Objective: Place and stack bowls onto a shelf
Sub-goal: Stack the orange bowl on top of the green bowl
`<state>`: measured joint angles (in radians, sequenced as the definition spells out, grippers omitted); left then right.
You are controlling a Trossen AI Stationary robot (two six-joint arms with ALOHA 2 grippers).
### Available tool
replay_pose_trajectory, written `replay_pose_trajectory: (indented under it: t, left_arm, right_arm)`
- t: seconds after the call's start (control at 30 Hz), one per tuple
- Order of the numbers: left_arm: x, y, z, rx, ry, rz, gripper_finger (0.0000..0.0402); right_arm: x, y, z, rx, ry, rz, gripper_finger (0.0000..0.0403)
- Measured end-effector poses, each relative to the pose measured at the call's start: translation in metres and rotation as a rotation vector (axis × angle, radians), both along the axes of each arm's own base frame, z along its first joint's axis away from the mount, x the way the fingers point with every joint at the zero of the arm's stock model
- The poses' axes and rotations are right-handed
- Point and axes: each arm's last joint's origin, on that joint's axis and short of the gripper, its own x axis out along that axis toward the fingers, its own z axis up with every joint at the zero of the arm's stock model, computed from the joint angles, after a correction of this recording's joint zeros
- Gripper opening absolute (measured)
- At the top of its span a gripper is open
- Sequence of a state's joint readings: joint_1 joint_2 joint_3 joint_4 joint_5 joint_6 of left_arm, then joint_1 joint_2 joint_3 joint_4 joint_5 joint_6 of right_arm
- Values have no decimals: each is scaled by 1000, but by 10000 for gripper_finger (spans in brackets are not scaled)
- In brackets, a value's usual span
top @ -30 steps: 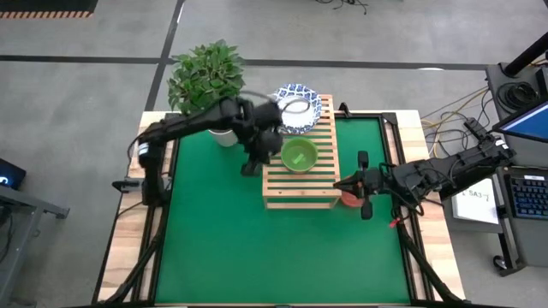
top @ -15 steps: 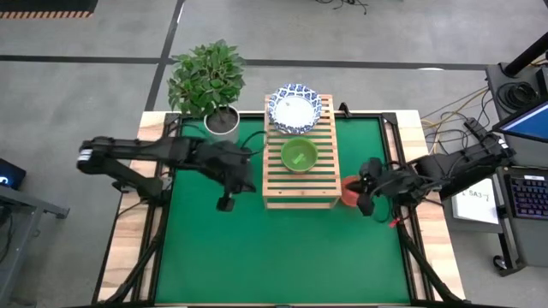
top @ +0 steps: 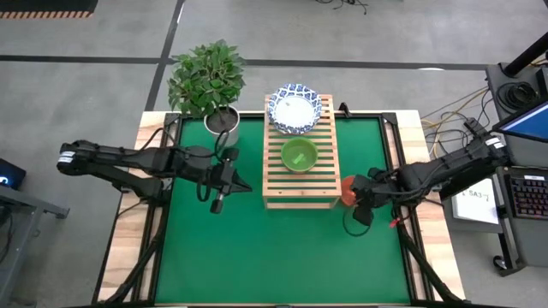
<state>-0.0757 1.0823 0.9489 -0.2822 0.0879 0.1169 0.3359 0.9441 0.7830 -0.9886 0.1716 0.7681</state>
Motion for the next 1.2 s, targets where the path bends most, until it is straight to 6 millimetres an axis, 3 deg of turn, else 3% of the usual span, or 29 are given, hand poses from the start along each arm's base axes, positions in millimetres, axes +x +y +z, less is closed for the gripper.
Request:
replay_pose_trajectory:
  t: [0.23, 0.53, 0.8, 1.0, 1.2]
  left_arm:
    - [0, 0, -9, 2, 18, 1, 0]
    - [5, 0, -18, 34, 67, -13, 0]
    - [10, -1, -23, 67, 88, -29, 0]
    - [10, -1, -24, 58, 96, -25, 0]
    - [8, -2, -25, 1, 115, -2, 0]
  right_arm:
    - [21, 7, -28, -82, 167, 53, 128]
    - [37, 13, -55, -126, 282, 85, 142]
    - [42, 14, -65, -138, 316, 76, 105]
    - [41, 15, -66, -123, 334, 71, 20]
    - [30, 10, -34, -131, 354, 15, 9]
